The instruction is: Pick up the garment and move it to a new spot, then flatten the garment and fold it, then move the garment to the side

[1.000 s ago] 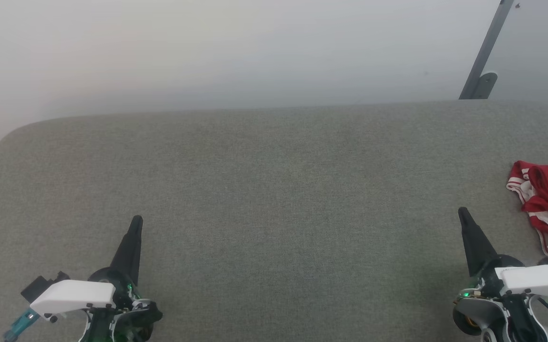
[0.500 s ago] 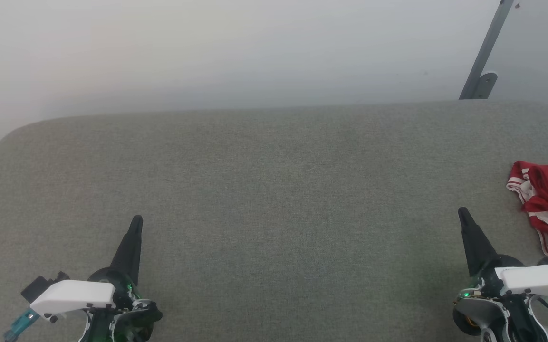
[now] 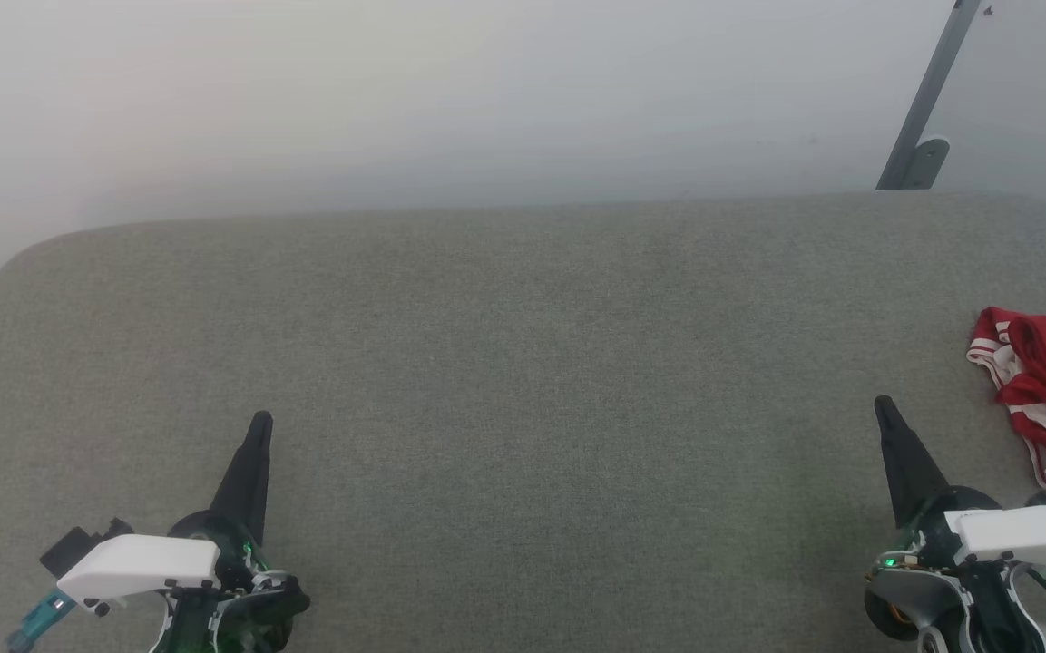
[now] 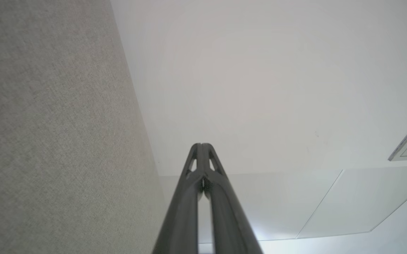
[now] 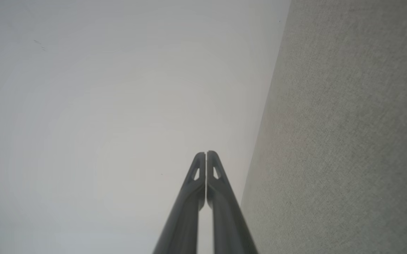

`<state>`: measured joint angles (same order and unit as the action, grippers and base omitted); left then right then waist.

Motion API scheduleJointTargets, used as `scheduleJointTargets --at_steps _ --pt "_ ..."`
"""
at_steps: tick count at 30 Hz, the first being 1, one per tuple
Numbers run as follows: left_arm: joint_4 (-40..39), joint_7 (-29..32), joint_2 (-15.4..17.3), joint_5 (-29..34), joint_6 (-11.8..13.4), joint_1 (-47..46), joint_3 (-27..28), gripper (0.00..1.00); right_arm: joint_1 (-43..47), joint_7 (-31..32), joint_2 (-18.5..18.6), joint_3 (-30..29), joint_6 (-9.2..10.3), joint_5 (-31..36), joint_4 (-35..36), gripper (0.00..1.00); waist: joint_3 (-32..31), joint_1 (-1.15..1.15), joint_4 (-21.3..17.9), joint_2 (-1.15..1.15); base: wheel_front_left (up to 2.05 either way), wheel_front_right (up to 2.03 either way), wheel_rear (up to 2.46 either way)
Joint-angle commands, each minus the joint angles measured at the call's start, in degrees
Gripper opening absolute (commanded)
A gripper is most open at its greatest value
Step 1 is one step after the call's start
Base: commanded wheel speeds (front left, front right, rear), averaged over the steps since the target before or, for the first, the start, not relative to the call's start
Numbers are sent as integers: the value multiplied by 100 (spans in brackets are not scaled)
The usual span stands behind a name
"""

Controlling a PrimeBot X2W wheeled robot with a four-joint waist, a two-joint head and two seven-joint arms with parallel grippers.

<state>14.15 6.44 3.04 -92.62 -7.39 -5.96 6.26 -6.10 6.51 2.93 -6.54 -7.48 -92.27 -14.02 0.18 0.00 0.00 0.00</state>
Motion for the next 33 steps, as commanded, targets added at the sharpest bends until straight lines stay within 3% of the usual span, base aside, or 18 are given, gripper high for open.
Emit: scheduleJointTargets --at_steps 1,33 --pt "-4 17 -11 19 -18 -64 26 0 -33 16 -20 -2 -2 -25 -12 0 0 0 0 0 0 0 0" --pt "-4 26 -17 25 -18 -66 32 0 -33 15 -20 -1 -2 -26 -11 0 0 0 0 0 0 0 0"
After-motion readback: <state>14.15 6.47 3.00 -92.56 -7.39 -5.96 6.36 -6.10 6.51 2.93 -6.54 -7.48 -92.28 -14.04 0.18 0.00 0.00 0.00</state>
